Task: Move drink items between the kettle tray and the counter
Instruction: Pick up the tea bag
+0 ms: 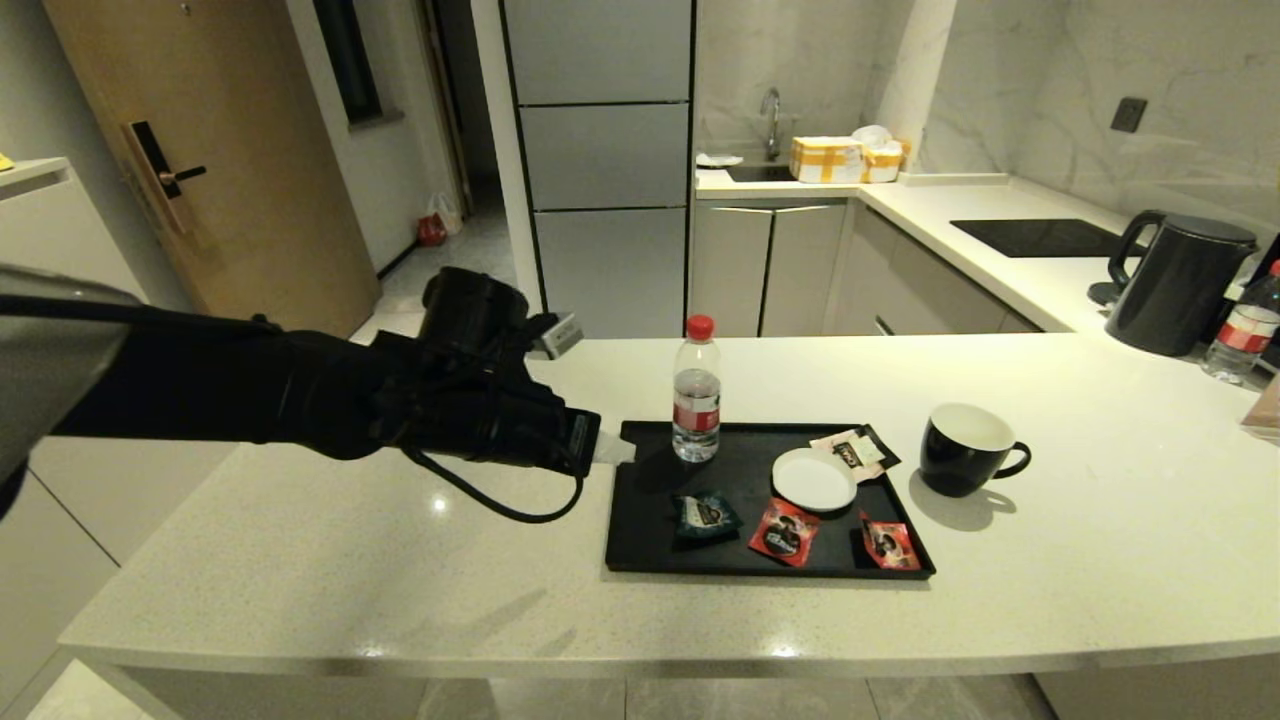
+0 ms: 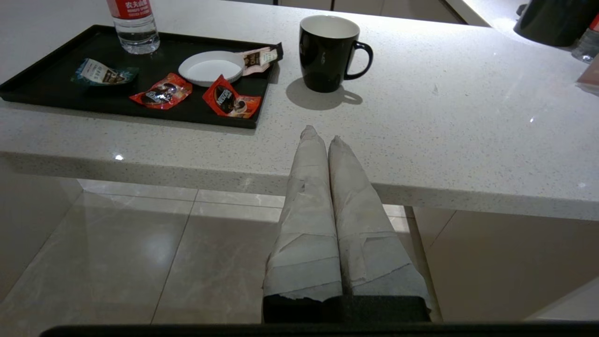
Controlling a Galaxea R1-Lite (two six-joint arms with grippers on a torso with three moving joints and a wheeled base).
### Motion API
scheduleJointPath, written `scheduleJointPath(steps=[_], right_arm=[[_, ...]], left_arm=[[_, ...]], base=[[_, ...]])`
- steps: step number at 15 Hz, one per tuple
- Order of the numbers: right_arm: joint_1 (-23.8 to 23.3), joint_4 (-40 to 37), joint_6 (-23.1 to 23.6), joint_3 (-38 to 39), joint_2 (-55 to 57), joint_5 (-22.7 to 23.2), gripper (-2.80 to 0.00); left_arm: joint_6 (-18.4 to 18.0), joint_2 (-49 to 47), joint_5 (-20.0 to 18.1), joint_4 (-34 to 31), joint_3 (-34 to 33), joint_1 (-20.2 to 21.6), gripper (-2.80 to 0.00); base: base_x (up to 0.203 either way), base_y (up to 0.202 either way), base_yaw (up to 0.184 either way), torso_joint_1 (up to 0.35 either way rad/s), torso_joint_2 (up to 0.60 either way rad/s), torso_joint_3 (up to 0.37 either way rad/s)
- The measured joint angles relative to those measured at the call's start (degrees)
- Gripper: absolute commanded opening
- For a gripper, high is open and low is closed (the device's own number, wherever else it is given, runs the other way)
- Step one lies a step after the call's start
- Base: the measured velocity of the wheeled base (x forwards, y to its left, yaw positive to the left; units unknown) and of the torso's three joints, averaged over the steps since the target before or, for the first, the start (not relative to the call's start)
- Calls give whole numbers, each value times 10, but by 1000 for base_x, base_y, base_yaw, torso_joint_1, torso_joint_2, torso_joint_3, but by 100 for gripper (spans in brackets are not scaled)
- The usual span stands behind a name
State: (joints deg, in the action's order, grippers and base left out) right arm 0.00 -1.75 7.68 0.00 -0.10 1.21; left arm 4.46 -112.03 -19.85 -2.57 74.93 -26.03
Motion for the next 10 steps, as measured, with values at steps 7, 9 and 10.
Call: scheduleJointPath(steps=[7, 9, 10], right_arm=[[0, 0, 0, 0, 0, 0, -280], [0, 0, 0, 0, 0, 0, -280], [0, 0, 0, 0, 0, 0, -280]], left_arm=[[28, -109, 114, -16, 32, -71, 0], [50, -137, 116, -52, 72, -89, 0], [56, -151, 122, -62, 90, -94, 0]], base=[[0, 0, 0, 0, 0, 0], [0, 0, 0, 0, 0, 0], [0, 0, 0, 0, 0, 0]])
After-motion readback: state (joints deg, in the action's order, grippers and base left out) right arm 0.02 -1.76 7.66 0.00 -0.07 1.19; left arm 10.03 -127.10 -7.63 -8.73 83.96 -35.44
